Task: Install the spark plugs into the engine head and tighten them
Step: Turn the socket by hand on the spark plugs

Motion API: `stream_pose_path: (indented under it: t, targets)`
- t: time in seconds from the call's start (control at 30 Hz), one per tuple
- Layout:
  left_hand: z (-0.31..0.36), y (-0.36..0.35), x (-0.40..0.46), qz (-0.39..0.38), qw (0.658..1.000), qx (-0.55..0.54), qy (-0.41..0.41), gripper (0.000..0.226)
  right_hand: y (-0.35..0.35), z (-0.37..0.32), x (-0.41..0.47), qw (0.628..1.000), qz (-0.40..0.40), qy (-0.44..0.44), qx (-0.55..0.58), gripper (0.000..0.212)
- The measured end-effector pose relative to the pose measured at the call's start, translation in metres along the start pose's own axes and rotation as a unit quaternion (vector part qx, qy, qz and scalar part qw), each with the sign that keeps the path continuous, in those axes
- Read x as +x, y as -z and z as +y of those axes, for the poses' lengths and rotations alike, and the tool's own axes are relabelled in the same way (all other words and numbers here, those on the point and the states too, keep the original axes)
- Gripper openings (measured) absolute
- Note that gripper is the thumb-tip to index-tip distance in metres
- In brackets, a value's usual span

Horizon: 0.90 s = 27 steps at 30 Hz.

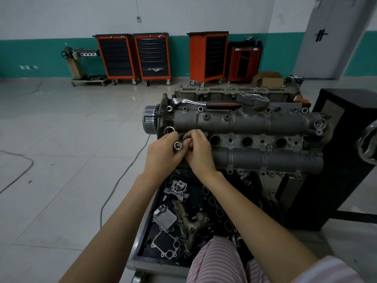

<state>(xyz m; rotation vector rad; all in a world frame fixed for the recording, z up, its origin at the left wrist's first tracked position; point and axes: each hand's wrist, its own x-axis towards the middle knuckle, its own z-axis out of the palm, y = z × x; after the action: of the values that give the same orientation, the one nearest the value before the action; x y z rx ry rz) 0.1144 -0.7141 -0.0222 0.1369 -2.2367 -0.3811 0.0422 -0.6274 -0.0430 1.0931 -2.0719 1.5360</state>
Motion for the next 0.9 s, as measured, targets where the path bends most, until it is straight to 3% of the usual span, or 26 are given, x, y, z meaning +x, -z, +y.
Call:
stream_pose_path:
  t: [0.07, 0.2, 0.3, 0.5, 0.63, 0.7, 0.8, 0.9]
  targets:
    - [-0.0023, 0.0010, -0.0017, 0.001, 1.000, -0.010, -0.008, 0.036, 0.0005, 0.0015, 0.0000, 1.000, -0.010, 0.016, -0.011, 0.011]
    - [-0.0041, 0.0027, -0.0033, 0.000, 0.999, -0.032, -0.007, 0.026, 0.0066, 0.0057, 0.0010, 0.996, -0.071, 0.052, -0.029, 0.044]
    - [-0.0042, 0.0017, -0.0026, -0.005, 0.999, -0.036, -0.001, 0.025, 0.0077, 0.0076, 0.0014, 0.990, -0.100, 0.082, -0.050, 0.039]
    - [-0.0023, 0.0021, -0.0004, -0.011, 0.999, -0.037, -0.005, 0.045, 0.0035, 0.0030, 0.0049, 1.000, -0.013, 0.008, 0.013, 0.007]
    - [0.0016, 0.0022, 0.0013, 0.008, 0.999, -0.032, -0.010, 0.054, -0.0005, 0.0009, 0.0034, 1.000, 0.008, -0.011, -0.002, 0.013]
    - [-0.0005, 0.0008, -0.0011, 0.016, 0.999, -0.033, -0.011, 0.045, 0.0029, -0.0005, 0.0008, 1.000, -0.014, 0.004, -0.007, 0.015]
    - [-0.0027, 0.0011, -0.0023, 0.017, 0.999, -0.039, -0.005, 0.031, 0.0074, 0.0020, -0.0031, 0.993, -0.071, 0.078, -0.058, 0.049]
    - [-0.0021, 0.0018, -0.0030, 0.013, 0.999, -0.043, -0.013, 0.025, 0.0087, 0.0038, -0.0033, 0.990, -0.082, 0.097, -0.056, 0.043]
